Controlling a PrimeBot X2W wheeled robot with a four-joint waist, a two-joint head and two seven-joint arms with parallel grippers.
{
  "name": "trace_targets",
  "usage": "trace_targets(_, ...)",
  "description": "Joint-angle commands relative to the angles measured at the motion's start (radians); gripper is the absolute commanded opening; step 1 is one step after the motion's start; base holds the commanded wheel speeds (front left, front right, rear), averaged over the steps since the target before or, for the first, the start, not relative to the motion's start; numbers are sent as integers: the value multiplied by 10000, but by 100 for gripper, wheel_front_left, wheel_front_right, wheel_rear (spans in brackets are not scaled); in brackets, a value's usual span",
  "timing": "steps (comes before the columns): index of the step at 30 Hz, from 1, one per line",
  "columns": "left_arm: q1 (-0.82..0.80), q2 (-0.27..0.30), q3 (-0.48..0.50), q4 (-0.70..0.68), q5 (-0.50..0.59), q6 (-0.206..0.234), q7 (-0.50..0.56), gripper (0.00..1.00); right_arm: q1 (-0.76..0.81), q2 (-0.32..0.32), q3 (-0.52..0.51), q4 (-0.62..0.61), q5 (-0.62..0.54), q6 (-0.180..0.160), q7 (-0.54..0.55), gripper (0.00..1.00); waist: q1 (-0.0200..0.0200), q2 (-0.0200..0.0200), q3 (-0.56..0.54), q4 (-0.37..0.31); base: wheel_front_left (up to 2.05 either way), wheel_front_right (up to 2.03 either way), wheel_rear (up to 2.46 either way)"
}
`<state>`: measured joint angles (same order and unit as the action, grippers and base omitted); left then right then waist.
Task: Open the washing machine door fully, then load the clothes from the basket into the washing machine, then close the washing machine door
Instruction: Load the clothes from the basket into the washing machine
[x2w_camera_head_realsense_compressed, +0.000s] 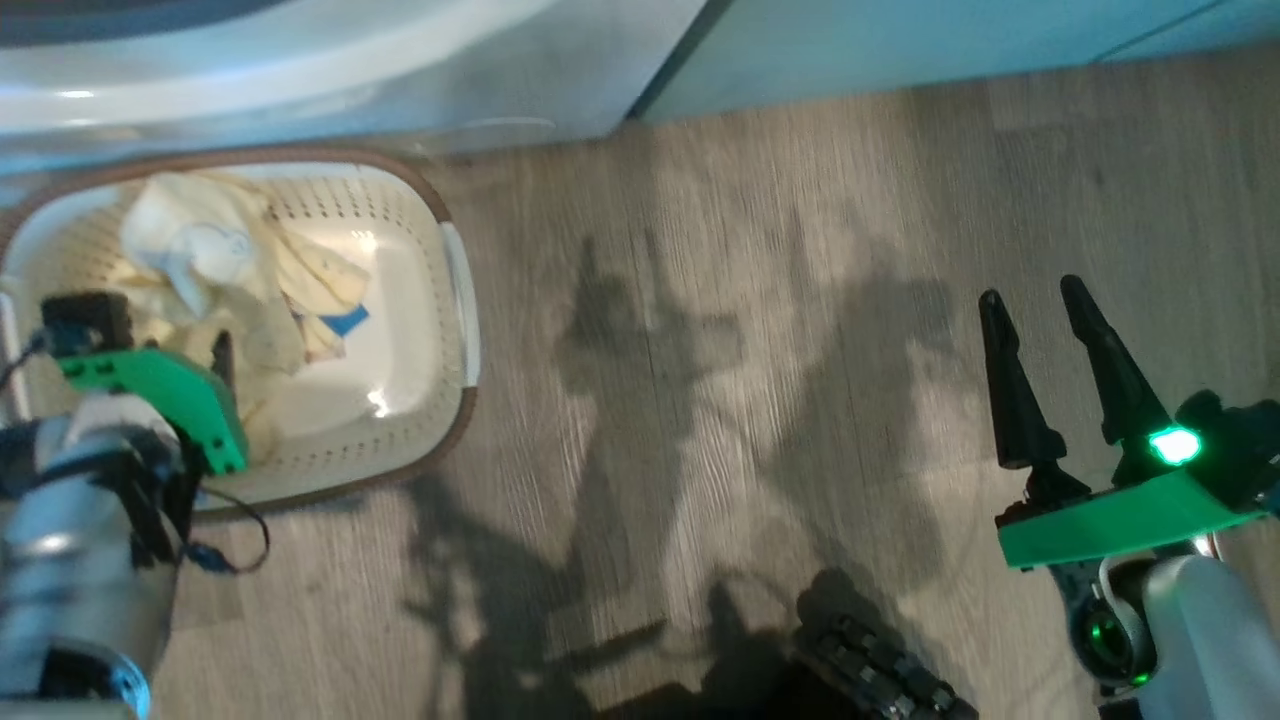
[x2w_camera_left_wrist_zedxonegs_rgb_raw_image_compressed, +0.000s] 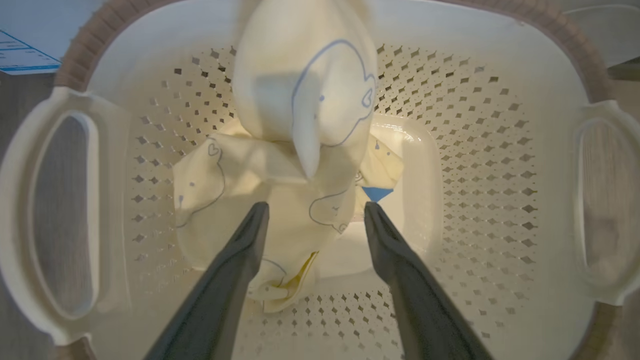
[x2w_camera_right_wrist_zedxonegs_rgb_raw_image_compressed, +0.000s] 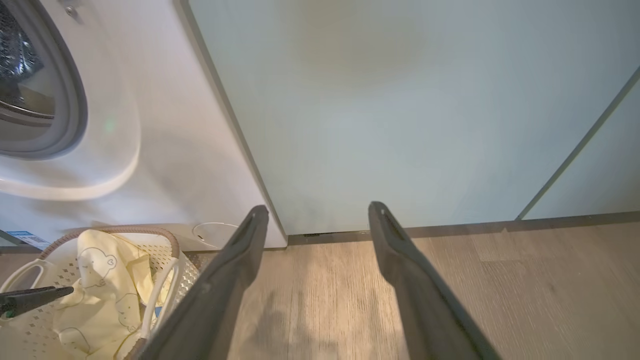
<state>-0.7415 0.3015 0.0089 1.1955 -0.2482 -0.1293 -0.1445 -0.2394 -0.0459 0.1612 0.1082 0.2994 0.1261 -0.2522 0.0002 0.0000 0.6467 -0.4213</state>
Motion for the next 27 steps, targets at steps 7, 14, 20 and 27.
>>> trace_targets(7, -1413, 918, -84, 569, 96, 99, 491, 100, -315, -45, 161, -390, 119, 46, -95, 100, -2, 0, 1266, -193, 0, 0, 0)
trace_targets(14, -2260, 1271, -268, 719, 204, 210, 645, 100, -671, -44, 313, -433, 160, 46, -95, 100, -2, 0, 1773, -273, 0, 0, 0)
trace_targets(20, -2912, 1438, -589, 803, 348, 141, 872, 100, -860, -44, 411, -452, 251, 46, -95, 100, -2, 0, 2165, -428, 0, 0, 0)
trace_targets(27, -3292, 1422, -1246, 877, 691, 48, 1349, 22, -757, -44, 274, -509, 309, 46, -95, 100, -2, 0, 2380, -393, 0, 0, 0)
